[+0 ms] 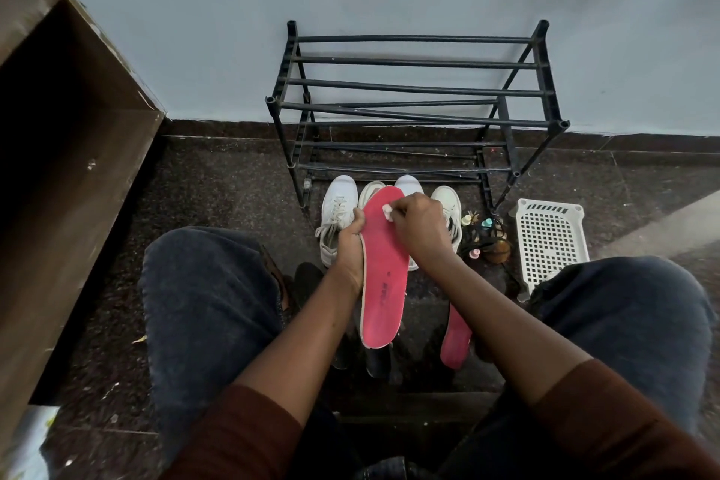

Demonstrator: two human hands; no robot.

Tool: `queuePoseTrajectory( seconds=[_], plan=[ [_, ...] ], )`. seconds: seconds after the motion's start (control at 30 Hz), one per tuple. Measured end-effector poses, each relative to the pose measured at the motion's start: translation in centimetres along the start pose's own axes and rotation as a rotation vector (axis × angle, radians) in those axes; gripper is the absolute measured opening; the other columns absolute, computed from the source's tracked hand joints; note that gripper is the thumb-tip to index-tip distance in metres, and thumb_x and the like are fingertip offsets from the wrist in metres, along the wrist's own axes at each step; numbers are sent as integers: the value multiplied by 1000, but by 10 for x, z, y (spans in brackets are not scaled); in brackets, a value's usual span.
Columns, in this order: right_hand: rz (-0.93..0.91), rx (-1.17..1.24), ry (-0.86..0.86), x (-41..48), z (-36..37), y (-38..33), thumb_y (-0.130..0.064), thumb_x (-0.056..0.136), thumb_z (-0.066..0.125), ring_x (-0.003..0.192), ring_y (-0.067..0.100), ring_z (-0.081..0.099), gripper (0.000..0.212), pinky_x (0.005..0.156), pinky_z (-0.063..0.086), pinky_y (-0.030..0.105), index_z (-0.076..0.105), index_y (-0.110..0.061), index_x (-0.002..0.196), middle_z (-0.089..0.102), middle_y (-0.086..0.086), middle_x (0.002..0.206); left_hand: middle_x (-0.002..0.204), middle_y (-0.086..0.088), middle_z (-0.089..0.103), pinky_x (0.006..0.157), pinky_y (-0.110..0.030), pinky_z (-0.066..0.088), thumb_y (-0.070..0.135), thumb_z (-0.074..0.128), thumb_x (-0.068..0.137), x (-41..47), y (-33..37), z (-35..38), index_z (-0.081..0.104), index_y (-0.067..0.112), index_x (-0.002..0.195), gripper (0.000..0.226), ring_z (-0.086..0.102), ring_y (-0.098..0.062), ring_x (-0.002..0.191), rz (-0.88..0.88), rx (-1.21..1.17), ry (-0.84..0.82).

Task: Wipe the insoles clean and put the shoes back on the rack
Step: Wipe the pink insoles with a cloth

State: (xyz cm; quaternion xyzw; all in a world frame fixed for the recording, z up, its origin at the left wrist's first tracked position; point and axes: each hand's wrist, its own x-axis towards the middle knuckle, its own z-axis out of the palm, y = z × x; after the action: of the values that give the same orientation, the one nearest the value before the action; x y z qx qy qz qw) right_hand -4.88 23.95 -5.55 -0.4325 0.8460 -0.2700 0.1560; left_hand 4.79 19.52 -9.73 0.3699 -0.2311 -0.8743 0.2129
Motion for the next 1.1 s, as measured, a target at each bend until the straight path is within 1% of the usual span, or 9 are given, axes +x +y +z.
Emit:
queuePoseTrajectory(
  seconds=[0.1, 0.17, 0.27, 0.43, 0.57, 0.67, 0.83, 1.0, 1.1],
  plan=[
    [40, 0, -145, -13, 0, 0, -18, 87, 61, 80, 25, 63, 18, 64, 42, 22, 72, -6, 95, 69, 12, 89, 84, -8, 73, 77, -35, 52, 51, 21, 100, 4, -2, -8, 75, 16, 92, 65, 68, -23, 78, 2, 28, 26],
    [33, -23, -225, -21, -1, 2, -20, 86, 63, 75, 22, 63, 16, 59, 40, 20, 73, -7, 90, 69, 10, 83, 78, -3, 74, 69, -30, 57, 47, 20, 102, 6, -7, -14, 80, 22, 76, 70, 71, -17, 73, 22, 40, 33],
    [44, 10, -305, -25, -5, 6, -16, 81, 67, 70, 17, 64, 11, 57, 46, 21, 74, -9, 85, 71, 7, 80, 74, 1, 74, 61, -25, 57, 42, 20, 103, 4, -14, -19, 79, 26, 71, 69, 71, -12, 69, 39, 9, 41],
    [118, 121, -148, -14, -1, 6, -12, 83, 65, 75, 18, 65, 11, 69, 53, 28, 74, -7, 87, 72, 8, 87, 76, 0, 74, 67, -27, 58, 44, 24, 102, 4, -14, -16, 79, 23, 74, 65, 71, -13, 71, 52, -10, 43],
    [128, 103, 18, 5, -4, 2, -16, 85, 62, 72, 26, 63, 19, 63, 46, 30, 71, -1, 78, 69, 14, 76, 78, 2, 75, 64, -27, 57, 36, 19, 105, -1, -17, -14, 79, 24, 75, 68, 72, -12, 74, 47, -56, -14],
    [124, 109, 35, 11, -5, 1, -15, 85, 60, 75, 27, 62, 18, 66, 46, 32, 71, -1, 80, 69, 16, 78, 78, 2, 75, 63, -28, 57, 38, 19, 105, -4, -17, -13, 79, 26, 74, 68, 72, -13, 74, 57, -66, -27],
    [80, 39, -150, -2, -3, 5, -13, 86, 60, 76, 25, 63, 17, 65, 48, 27, 72, -5, 95, 69, 14, 90, 81, -3, 75, 64, -31, 58, 48, 20, 101, -1, -14, -14, 80, 21, 78, 69, 72, -18, 74, 19, -77, -3],
    [-20, -150, -354, -19, -11, 5, -19, 81, 65, 65, 19, 56, 17, 56, 36, 20, 72, -4, 84, 69, 13, 80, 76, -3, 75, 56, -29, 57, 34, 23, 105, 2, -21, -16, 74, 15, 79, 61, 72, -17, 70, 44, -122, 53],
    [-18, -146, -383, -25, -10, 9, -13, 79, 62, 69, 22, 61, 14, 57, 38, 22, 72, -4, 84, 70, 13, 80, 70, -2, 74, 52, -26, 56, 28, 24, 106, 2, -22, -17, 71, 15, 74, 58, 72, -14, 65, 90, -153, 53]
  ],
)
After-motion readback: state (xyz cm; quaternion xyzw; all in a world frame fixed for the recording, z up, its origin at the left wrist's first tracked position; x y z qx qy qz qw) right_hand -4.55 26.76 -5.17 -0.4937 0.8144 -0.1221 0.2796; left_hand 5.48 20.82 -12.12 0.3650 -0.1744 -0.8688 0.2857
